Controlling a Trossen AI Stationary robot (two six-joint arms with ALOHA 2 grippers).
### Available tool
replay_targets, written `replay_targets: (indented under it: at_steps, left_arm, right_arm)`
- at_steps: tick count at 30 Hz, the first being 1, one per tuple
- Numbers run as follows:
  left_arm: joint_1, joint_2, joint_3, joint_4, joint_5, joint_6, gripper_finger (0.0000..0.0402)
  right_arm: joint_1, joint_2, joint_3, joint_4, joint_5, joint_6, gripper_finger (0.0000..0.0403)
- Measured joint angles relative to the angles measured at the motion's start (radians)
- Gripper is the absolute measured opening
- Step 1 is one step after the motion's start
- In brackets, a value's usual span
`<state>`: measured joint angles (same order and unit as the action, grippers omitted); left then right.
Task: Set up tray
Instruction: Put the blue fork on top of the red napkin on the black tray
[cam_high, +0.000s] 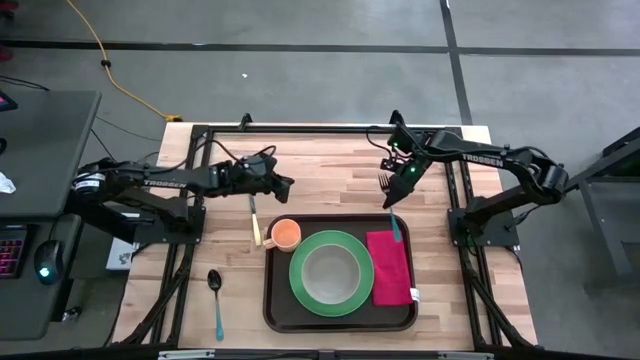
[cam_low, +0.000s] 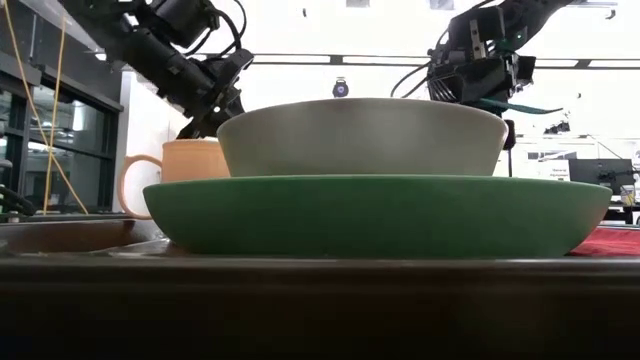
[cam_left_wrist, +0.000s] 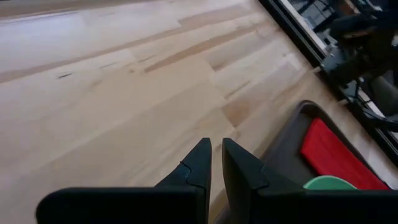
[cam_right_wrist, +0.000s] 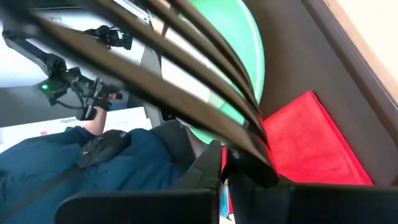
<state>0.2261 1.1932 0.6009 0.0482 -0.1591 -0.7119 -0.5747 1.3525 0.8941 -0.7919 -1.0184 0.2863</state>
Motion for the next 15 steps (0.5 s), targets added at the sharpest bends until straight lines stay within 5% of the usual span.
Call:
replay_targets:
  at_steps: [15]
  left_arm:
    - [0.001,-0.153,-0.156,0.056,-0.026,-0.030,0.0067]
  right_arm:
    - [0.027,0.000,-0.006,-0.012,0.086,0.012,0.0000]
